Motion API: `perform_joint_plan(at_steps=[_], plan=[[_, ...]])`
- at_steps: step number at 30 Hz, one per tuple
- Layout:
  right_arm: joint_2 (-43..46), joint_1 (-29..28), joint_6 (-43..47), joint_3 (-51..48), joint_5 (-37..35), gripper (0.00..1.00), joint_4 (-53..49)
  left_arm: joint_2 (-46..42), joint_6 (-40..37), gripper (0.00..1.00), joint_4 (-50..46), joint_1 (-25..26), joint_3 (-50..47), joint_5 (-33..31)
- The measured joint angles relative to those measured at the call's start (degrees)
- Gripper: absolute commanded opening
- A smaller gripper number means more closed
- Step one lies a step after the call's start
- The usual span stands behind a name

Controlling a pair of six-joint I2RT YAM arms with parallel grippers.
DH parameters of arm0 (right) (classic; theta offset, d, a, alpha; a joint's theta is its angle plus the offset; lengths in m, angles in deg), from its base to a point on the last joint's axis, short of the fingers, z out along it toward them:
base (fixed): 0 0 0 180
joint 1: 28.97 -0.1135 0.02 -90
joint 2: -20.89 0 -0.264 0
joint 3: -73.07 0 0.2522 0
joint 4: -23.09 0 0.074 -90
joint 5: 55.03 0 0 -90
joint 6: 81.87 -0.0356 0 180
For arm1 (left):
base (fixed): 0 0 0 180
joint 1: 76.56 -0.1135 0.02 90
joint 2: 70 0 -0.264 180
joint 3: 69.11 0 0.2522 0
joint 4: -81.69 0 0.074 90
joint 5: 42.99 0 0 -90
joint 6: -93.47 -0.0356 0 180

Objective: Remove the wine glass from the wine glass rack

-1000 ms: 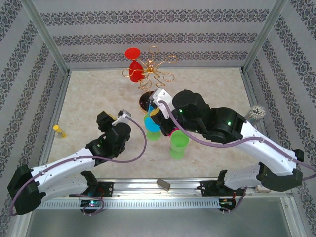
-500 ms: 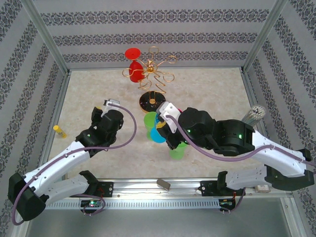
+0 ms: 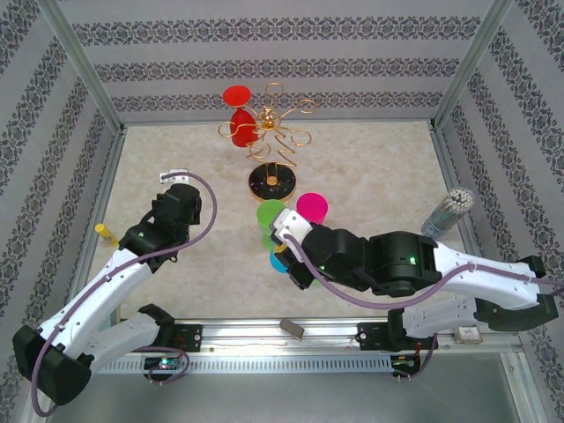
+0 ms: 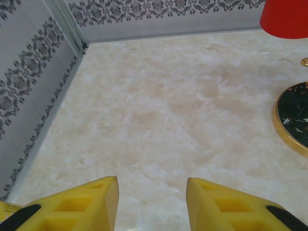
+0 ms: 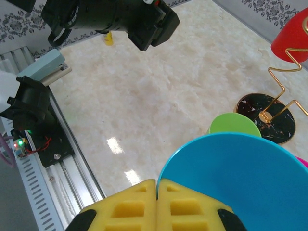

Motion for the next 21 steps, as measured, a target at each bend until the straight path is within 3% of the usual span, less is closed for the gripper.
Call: perform_joint_plan(at_steps=[5, 21], plan=[[-1.55, -2.16, -1.14, -1.51, -1.31, 0.00, 0.48, -0.11, 3.67, 0.45, -0.68, -1.79, 0.02, 4.68], [-4.28, -0.52, -4.24, -11.02, 0.59, 0.00, 7.61, -0.76, 6.21, 0.50, -1.70, -3.43, 0.13, 11.50]])
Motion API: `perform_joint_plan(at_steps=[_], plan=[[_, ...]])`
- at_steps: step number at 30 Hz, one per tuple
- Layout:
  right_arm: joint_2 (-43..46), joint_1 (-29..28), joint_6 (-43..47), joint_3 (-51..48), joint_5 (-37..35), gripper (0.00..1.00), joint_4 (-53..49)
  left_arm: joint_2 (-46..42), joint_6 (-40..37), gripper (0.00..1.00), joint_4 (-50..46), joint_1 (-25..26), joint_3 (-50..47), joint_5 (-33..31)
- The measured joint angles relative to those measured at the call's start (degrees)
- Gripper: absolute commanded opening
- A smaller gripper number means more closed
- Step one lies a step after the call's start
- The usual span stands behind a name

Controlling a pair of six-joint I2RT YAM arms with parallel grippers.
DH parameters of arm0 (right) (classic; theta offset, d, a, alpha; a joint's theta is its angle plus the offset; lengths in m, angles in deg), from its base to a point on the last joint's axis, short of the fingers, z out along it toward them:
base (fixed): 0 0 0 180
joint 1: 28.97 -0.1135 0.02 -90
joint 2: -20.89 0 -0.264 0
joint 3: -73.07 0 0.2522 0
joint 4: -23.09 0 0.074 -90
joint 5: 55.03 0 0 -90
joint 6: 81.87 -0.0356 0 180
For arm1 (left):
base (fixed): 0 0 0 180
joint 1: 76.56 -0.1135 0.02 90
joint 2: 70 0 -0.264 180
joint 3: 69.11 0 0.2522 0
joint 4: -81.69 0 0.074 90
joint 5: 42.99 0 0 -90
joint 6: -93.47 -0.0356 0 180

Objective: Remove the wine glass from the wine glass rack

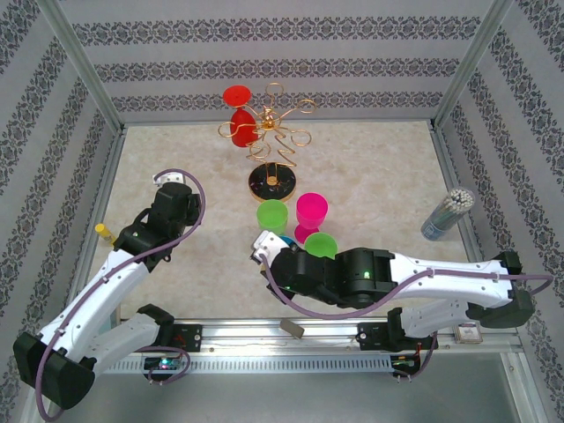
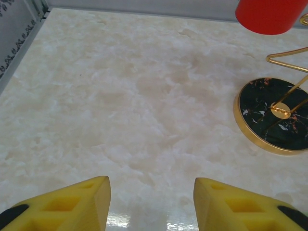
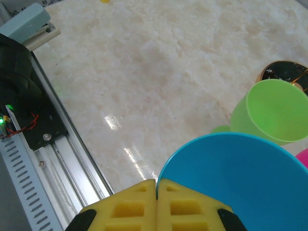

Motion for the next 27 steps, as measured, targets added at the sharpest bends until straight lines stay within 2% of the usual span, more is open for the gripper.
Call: perform_joint_plan(at_steps=[14, 27], plan=[[-0.50, 6.86, -2.01, -9.75, 5.62, 0.00, 9.79, 0.42, 0.79, 0.52, 0.04, -0.55, 0.02, 2.78], [-3.56, 10.54, -2.40, -12.90, 6.27, 0.00, 14.71, 1.77, 0.79, 0.53, 0.11, -1.11, 0.02, 4.00]])
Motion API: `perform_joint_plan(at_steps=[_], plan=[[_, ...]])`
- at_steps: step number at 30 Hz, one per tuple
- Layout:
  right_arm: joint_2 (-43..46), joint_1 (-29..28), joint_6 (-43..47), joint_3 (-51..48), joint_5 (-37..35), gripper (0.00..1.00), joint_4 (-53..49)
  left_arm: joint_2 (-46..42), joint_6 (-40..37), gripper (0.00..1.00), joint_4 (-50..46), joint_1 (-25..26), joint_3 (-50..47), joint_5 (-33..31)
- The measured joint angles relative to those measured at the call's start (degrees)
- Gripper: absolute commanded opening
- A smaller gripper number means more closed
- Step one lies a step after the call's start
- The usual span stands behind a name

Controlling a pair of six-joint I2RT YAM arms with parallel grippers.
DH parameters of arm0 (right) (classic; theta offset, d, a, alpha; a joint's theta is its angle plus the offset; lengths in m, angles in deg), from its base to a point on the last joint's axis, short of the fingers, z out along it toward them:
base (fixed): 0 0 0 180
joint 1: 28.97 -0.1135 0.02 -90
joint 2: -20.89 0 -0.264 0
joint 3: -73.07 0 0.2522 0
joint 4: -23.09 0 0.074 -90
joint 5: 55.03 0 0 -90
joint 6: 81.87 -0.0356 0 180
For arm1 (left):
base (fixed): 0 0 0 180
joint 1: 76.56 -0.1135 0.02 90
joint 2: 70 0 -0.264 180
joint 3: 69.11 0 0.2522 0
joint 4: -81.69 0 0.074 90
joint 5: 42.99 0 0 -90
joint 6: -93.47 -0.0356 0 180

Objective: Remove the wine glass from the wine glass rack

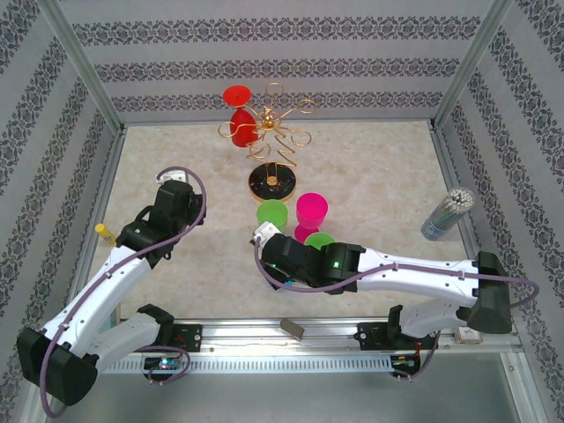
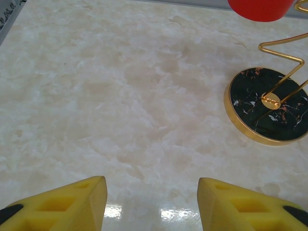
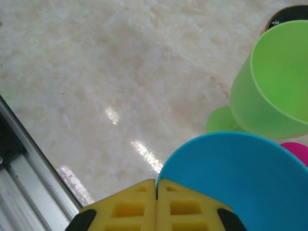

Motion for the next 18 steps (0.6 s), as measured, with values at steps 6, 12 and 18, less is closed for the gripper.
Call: perform_joint_plan(at_steps=[6, 12, 18], plan=[[-0.46, 0.70, -0.04, -1.29, 0.24, 0.00, 1.90, 0.31, 0.00, 0.53, 0.31, -0.22, 0.00, 0.48], [-0.76, 1.42, -0.22, -2.32, 0.59, 0.04, 2.97, 0.39, 0.00, 0.53, 0.39, -0.31, 0.00, 0.50], [-1.42, 1.51, -0.24, -2.32, 0.57, 0.13, 3.04, 0.44, 0.00, 0.53, 0.39, -0.31, 0.00, 0.48]])
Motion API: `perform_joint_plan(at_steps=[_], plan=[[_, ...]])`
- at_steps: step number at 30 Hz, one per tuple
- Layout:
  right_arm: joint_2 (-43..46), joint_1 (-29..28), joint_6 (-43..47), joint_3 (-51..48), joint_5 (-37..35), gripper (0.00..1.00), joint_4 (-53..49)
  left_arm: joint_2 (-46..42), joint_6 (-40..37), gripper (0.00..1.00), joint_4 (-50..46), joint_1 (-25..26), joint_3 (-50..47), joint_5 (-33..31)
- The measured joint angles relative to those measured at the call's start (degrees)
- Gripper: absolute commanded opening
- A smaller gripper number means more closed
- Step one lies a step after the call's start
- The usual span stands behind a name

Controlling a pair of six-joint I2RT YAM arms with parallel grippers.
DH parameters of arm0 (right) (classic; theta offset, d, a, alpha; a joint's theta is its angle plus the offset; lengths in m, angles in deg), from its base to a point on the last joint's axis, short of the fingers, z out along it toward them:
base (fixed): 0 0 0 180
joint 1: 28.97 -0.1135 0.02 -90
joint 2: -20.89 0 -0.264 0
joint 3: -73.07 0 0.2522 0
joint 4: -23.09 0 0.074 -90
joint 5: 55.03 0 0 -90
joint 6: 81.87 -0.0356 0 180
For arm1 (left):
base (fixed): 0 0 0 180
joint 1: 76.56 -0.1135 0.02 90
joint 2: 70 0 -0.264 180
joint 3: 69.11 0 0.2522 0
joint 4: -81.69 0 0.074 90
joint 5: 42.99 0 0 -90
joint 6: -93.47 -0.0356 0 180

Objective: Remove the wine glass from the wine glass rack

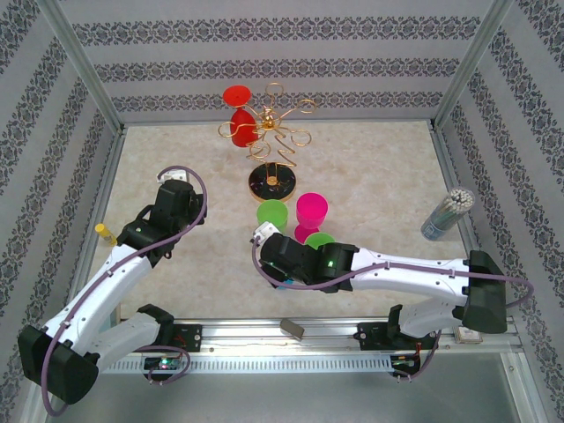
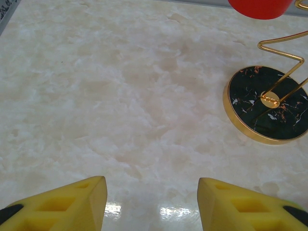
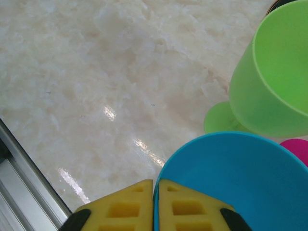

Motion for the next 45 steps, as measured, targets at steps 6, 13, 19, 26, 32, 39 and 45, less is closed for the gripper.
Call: perform_joint_plan(at_steps=[6, 13, 19, 26, 32, 39, 45], plan=[[-0.11, 0.00, 0.02, 0.00, 0.17, 0.23, 0.20, 0.00, 0.00, 0.53, 0.00, 0.00, 0.00, 0.00], [0.85, 0.00, 0.04, 0.00, 0.02, 0.35, 0.35, 0.00, 0.00, 0.53, -0.02, -0.02, 0.00, 0.00], [4.11, -0.02, 0.70, 1.27, -0.26, 0.40, -1.07, 0.02, 0.02, 0.52, -0.13, -0.02, 0.13, -0.02], [8.83, 1.25, 3.67, 6.60, -0.85, 0.45, -3.54, -0.04, 0.02, 0.52, -0.68, -0.07, 2.54, -0.04], [9.90, 4.52, 5.27, 9.81, 0.42, 0.45, -4.44, -0.02, -0.02, 0.53, -1.60, -0.07, 3.98, 0.22], [10.58, 7.93, 5.90, 10.60, 2.27, 0.47, -5.70, 1.07, -0.33, 0.57, -1.75, -0.28, 7.63, 2.60], [14.97, 12.94, 5.18, 10.60, 5.31, 0.50, -5.64, 8.02, -0.39, 0.59, -1.66, -0.39, 15.23, 6.88]])
